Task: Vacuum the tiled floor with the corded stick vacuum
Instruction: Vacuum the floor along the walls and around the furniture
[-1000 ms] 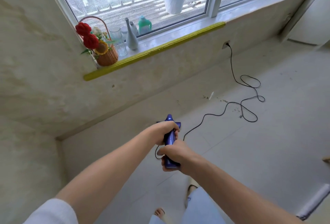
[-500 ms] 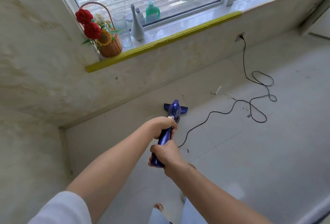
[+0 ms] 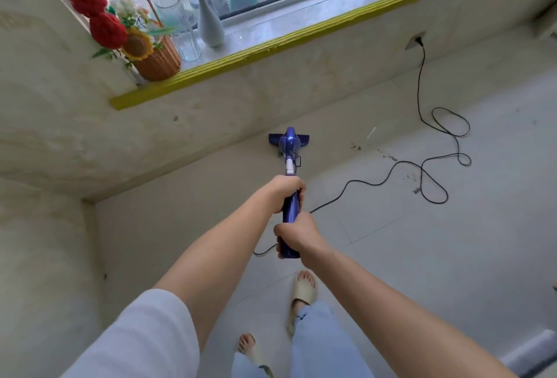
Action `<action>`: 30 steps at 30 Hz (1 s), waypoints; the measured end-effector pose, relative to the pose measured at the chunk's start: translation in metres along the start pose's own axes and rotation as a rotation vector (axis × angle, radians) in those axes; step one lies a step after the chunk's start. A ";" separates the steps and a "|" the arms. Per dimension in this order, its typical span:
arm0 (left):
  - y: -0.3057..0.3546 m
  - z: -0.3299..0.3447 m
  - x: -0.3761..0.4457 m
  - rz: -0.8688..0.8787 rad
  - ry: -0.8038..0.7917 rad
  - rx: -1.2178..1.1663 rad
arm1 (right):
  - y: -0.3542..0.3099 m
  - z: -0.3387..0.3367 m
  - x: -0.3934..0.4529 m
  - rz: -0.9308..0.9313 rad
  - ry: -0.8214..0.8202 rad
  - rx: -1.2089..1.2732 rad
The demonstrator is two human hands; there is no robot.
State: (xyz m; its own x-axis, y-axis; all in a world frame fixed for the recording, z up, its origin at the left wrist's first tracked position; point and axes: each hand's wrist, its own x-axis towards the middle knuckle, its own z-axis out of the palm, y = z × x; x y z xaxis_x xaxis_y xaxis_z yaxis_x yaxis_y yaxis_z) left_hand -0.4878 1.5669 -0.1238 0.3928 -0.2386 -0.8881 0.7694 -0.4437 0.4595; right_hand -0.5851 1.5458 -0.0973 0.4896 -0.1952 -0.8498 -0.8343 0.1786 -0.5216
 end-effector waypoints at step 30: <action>-0.118 -0.044 -0.109 -0.105 -0.136 0.163 | 0.088 0.073 -0.144 0.021 -0.155 0.192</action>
State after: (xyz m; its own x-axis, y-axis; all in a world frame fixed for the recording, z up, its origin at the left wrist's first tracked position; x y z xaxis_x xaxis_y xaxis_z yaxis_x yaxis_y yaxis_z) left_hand -0.5995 1.6832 -0.0819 0.2351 -0.2932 -0.9267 0.7067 -0.6030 0.3701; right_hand -0.7107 1.6605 -0.0265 0.5177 -0.0416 -0.8546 -0.7888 0.3636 -0.4955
